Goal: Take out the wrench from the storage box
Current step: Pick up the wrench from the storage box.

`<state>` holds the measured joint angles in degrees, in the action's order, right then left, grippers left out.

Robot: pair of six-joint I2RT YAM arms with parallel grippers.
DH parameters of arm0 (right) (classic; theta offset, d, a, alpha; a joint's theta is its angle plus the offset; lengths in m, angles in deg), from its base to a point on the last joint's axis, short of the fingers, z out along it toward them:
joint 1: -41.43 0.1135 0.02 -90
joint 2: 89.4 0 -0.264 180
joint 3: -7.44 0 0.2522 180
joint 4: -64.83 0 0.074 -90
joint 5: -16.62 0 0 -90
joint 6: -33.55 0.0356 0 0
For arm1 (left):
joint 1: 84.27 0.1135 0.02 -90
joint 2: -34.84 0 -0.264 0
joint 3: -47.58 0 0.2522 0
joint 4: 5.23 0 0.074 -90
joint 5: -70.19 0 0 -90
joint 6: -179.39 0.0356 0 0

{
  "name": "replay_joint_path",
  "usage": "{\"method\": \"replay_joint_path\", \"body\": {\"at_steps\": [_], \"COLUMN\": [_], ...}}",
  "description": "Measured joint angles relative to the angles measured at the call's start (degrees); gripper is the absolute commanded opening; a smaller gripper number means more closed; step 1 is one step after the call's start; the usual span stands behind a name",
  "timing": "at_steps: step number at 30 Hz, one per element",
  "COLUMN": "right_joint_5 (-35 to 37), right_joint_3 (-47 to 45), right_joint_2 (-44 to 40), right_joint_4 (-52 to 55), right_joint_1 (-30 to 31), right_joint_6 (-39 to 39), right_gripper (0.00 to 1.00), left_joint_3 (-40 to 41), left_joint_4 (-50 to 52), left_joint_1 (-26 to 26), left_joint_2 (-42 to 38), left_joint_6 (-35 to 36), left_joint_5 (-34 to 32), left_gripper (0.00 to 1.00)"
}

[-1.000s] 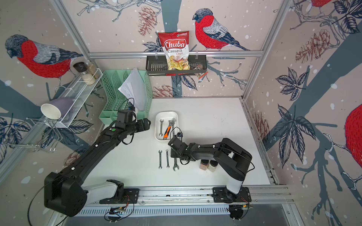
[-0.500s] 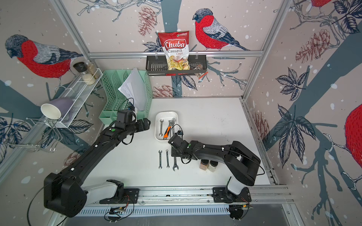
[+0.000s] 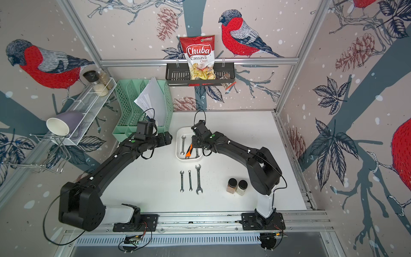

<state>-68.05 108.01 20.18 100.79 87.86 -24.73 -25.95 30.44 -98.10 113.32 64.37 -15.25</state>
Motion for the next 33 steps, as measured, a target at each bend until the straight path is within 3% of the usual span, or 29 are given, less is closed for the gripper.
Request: {"method": "replay_joint_path", "body": {"at_steps": [8,33], "right_joint_5": [0.2,4.1], "right_joint_3": [19.2,28.1], "right_joint_2": [15.7,25.9], "right_joint_4": [10.9,20.4], "right_joint_1": [-1.2,0.4], "right_joint_6": [-8.0,-10.6], "right_gripper": [0.26,0.29], "left_joint_3": [1.0,2.0], "left_joint_4": [0.0,-0.1], "left_joint_1": [1.9,3.5], "left_joint_2": [0.3,-0.7], "left_joint_6": [0.0,0.4], "left_joint_5": [0.3,1.9], "left_gripper": [0.94,0.94]}}
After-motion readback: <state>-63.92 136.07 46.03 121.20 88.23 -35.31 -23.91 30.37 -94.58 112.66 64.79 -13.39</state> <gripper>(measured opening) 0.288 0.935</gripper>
